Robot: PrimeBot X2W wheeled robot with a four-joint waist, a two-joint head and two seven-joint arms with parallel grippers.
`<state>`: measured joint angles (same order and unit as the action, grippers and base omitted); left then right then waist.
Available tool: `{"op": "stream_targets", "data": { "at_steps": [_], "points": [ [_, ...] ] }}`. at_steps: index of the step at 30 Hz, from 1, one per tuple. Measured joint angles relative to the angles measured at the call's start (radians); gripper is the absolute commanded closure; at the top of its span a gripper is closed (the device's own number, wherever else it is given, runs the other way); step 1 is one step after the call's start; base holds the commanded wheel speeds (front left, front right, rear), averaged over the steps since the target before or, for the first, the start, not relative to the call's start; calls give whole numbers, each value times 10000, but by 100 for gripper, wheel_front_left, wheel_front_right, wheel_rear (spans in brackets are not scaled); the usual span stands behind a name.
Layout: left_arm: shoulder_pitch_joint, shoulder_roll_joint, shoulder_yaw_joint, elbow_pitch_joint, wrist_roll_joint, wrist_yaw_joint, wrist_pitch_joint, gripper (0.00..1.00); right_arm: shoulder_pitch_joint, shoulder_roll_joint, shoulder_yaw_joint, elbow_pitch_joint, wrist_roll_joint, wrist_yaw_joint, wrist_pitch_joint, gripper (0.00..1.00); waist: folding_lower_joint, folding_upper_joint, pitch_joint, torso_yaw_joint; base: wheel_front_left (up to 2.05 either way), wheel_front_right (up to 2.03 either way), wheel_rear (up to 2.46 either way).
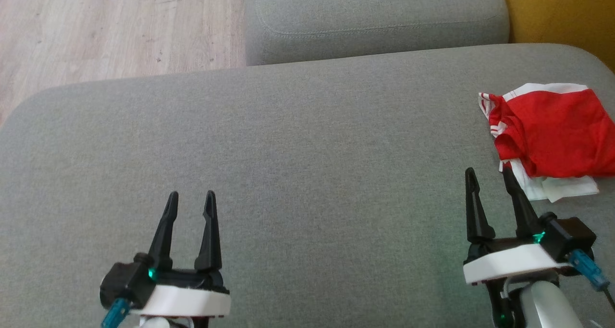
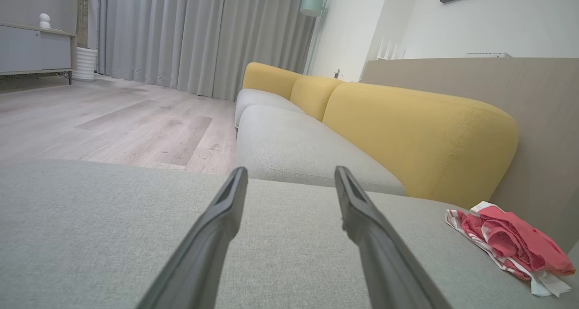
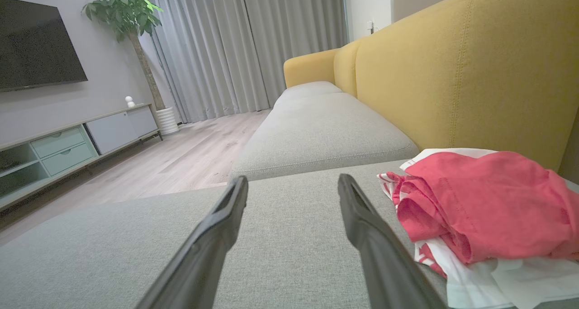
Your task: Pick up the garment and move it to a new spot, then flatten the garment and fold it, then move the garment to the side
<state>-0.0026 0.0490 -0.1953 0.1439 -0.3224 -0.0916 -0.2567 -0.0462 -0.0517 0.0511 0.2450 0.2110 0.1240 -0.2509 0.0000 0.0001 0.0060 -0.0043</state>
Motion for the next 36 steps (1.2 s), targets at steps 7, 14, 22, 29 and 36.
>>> {"op": "stream_targets", "data": {
  "at_steps": [7, 14, 22, 29, 36],
  "points": [
    [118, 4, 2, 25, -127, -2, 0, 0, 0, 0, 21, 6, 2, 0, 0, 0, 0, 0, 41, -7, 0, 0, 0],
    [116, 6, 8, 94, -128, -8, 0, 0, 0, 2, 73, 25, 88, 0, 0, 0, 0, 0, 51, -16, 0, 0, 0],
    [139, 4, 13, 355, -378, 0, 4, 100, 12, 4, 115, 311, 90, -4, 13, 100, 0, 0, 61, -32, 0, 0, 0],
    [545, 4, 12, 934, -780, -2, 96, 100, 506, 10, 105, 869, 516, -12, 63, 100, 0, 0, 59, -30, 0, 0, 0],
    [510, 10, 52, 940, -1507, -8, 280, 100, 497, 10, 63, 851, 1331, -12, 259, 100, 0, 0, 54, -25, 0, 0, 0]
  ]
}}
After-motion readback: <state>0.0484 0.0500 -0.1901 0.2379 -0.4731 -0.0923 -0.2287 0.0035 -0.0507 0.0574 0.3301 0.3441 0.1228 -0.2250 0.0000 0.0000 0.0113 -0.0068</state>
